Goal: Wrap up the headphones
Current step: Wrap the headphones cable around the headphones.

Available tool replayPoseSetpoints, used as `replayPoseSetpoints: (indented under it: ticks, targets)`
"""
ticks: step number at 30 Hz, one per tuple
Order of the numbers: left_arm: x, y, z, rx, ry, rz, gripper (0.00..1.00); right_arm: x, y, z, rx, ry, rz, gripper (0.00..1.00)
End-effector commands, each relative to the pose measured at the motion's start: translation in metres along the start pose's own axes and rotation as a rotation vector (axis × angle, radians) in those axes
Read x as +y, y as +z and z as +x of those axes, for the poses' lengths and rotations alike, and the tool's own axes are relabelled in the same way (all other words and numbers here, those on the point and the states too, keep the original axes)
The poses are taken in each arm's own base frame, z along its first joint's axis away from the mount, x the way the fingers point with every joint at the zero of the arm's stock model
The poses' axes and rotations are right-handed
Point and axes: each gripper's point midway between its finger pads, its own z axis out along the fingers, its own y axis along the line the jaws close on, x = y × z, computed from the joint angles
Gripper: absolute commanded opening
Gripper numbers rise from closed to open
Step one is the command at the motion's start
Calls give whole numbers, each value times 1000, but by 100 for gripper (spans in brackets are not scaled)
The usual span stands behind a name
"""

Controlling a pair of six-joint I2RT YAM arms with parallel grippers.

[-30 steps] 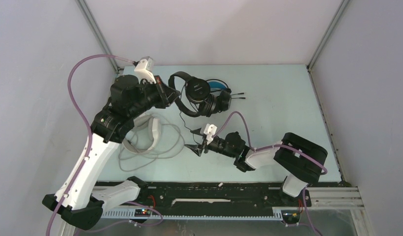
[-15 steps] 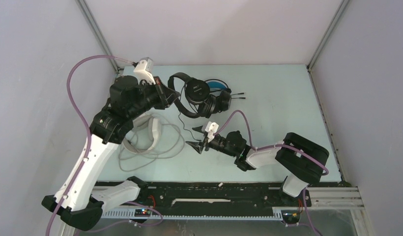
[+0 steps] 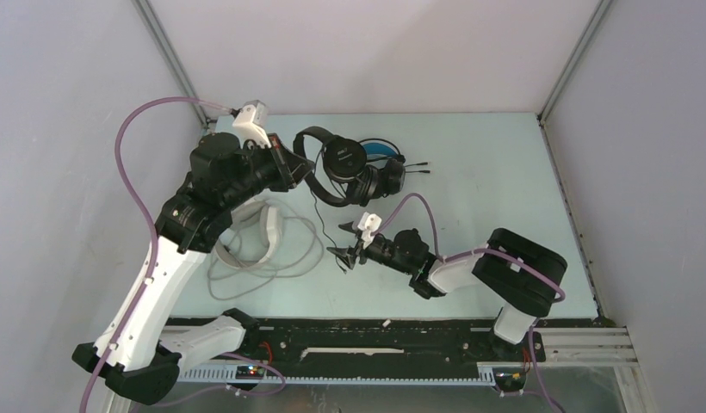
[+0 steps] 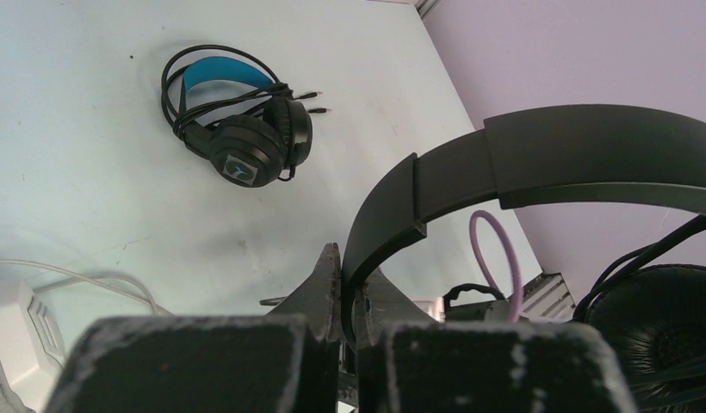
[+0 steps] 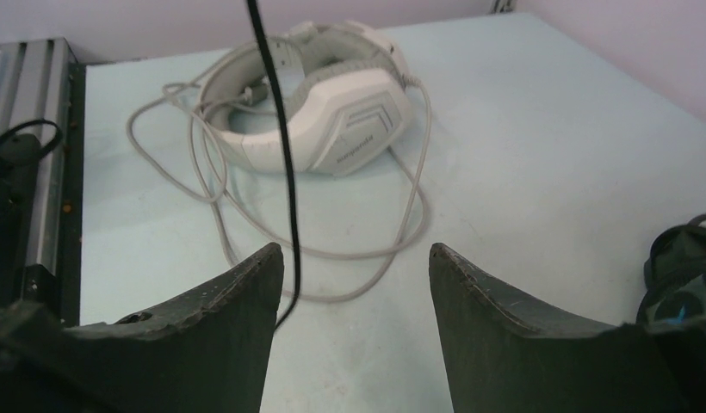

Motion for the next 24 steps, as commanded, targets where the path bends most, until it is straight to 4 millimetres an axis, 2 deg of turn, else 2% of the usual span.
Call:
replayPoseSetpoints:
  ticks: [1, 4, 7, 10, 11, 24]
  targets:
    - [-34, -23, -41, -125, -15, 113, 0, 0, 11, 3, -18, 21, -7, 65]
    - [-37, -23, -41, -123, -23, 128, 0, -1, 13, 9, -13, 43, -3, 63]
    - [-36, -24, -40, -125, -24, 124, 0, -3, 13, 13, -7, 53, 2, 54]
    - [-36, -24, -40, -127, -21, 122, 0, -6, 13, 16, -5, 94, 2, 24]
    - [-35, -24, -40, -125, -14, 117, 0, -11, 9, 19, 2, 119, 12, 2]
    - [-30, -28, -60, -183, 22, 60, 0, -35, -24, 26, 16, 280, 79, 0]
